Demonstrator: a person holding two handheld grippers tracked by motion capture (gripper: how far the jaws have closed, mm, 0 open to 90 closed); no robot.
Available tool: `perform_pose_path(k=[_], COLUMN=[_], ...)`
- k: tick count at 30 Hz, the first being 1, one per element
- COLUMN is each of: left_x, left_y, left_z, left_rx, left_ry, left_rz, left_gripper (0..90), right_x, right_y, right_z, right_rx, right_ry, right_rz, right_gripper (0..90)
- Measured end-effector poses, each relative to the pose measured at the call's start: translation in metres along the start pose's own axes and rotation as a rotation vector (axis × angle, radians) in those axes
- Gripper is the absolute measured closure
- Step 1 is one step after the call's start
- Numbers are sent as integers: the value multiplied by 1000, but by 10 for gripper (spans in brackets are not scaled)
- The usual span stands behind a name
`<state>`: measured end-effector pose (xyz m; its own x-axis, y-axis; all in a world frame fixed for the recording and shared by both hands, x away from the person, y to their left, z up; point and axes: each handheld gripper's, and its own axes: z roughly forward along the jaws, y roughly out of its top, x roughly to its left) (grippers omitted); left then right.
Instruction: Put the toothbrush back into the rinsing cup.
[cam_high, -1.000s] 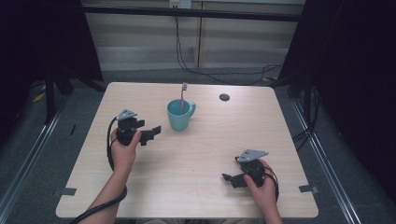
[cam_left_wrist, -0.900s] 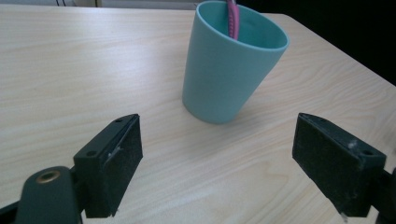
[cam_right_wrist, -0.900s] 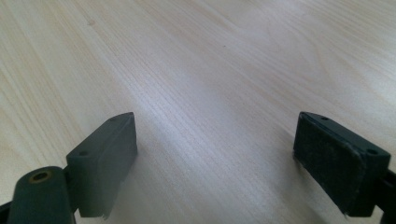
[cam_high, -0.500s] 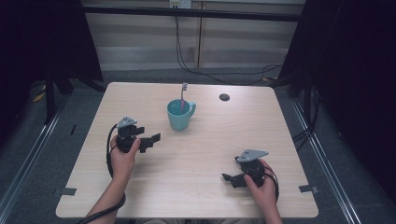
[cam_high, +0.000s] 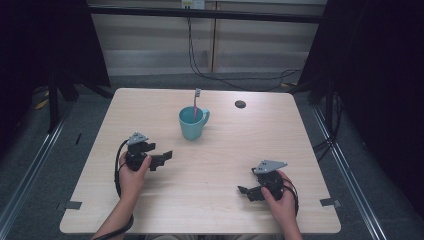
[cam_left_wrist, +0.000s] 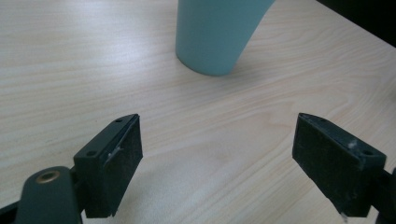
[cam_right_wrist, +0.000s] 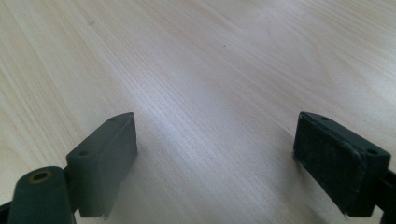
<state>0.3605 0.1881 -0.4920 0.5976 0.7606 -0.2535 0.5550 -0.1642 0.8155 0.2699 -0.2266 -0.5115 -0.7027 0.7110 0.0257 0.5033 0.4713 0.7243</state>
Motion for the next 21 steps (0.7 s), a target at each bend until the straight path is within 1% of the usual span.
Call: perform_pose_path(k=[3,5,7,8,11,14,15,17,18,21], left_x=[-1,-2,-3,-2,-2,-2,-3,-4,-5,-8], left_y=[-4,-7,-9,-10,-13,-17,-18,-20,-20,-20], left_z=[1,1,0,0,0,0,1,2,3,3], left_rx=[8,21,28,30,34,49,49,53,64,64], left_ry=[3,3,13,11,14,18,18,17,18,22], left_rz=[9,26,36,40,38,52,47,56,63,84], left_gripper=[160,160,160,160,160,160,160,160,160,160], right_x=[0,0,0,0,0,0,0,0,0,0], right_y=[0,0,0,0,0,0,0,0,0,0], right_z=[0,0,0,0,0,0,0,0,0,0], right_rx=[0,0,0,0,0,0,0,0,0,0], right_ry=[0,0,0,0,0,0,0,0,0,0], right_rz=[0,0,0,0,0,0,0,0,0,0], right_gripper=[132,132,132,132,132,132,132,132,132,132])
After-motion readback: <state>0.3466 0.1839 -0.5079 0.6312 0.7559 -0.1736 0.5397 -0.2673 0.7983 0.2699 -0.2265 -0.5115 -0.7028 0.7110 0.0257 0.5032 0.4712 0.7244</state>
